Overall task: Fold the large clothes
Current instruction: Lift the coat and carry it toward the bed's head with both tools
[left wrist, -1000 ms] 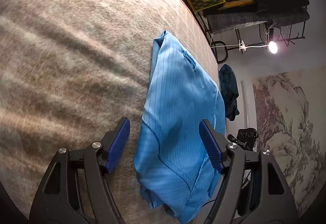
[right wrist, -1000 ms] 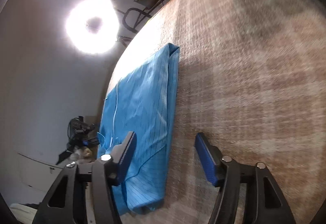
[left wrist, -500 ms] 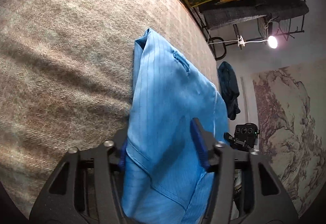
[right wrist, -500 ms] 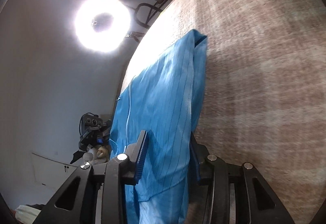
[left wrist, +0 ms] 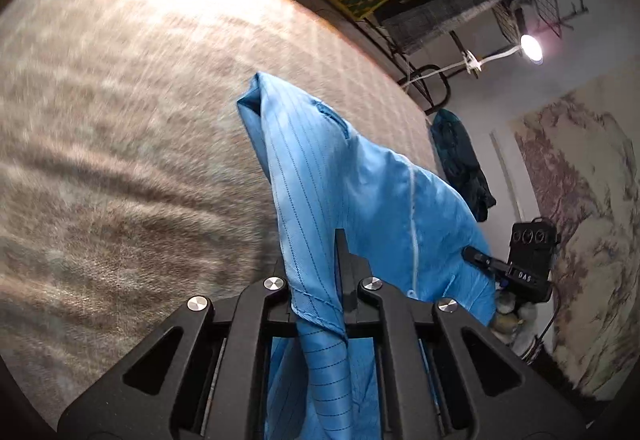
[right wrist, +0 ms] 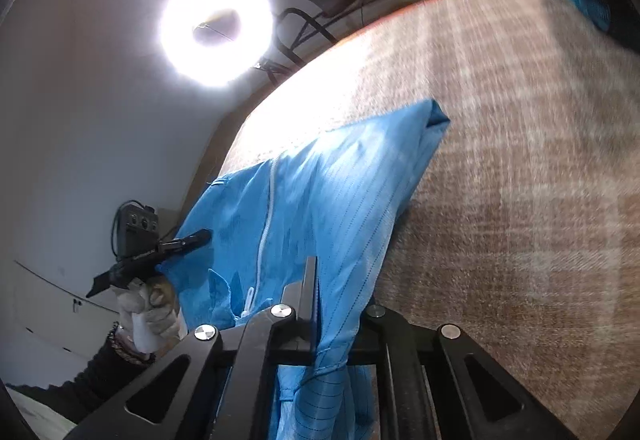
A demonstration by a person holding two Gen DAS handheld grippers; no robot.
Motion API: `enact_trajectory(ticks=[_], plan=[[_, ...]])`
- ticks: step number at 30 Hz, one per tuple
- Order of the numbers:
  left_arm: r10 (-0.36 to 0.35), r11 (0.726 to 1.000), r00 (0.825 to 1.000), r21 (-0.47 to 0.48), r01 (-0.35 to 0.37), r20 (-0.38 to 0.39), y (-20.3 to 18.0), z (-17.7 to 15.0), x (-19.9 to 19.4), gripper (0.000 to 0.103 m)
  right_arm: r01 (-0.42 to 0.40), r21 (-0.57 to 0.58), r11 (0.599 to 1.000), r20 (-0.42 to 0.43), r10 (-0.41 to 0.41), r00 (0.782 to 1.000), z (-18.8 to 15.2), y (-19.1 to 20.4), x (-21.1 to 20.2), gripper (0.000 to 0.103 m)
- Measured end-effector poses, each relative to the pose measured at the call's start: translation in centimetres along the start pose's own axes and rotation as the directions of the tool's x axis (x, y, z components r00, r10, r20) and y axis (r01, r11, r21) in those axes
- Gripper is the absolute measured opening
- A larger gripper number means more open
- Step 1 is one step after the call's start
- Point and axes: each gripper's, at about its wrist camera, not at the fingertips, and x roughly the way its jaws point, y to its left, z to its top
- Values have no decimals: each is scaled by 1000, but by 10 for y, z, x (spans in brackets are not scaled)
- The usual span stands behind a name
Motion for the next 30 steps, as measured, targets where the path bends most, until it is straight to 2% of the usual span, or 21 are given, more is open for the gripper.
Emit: enact_trajectory(ticks=[5, 11, 22, 30], plan=[[-36, 999, 999, 19, 36, 8, -19, 2, -5, 5, 18, -34, 999, 24, -17, 1000, 0, 12, -19, 3], [-78, 996, 997, 45, 78, -10, -45, 4, 8, 4, 46, -51, 998, 61, -43, 997, 3, 11, -56, 3], [-177, 978, 982, 100, 182, -58, -113, 19, 68, 4, 137, -50, 989, 157, -128, 979, -2, -11, -136, 3], [-243, 956, 966, 143, 254, -90, -176, 42, 124, 4, 234, -66, 970, 228, -214, 950, 9, -25, -209, 3]])
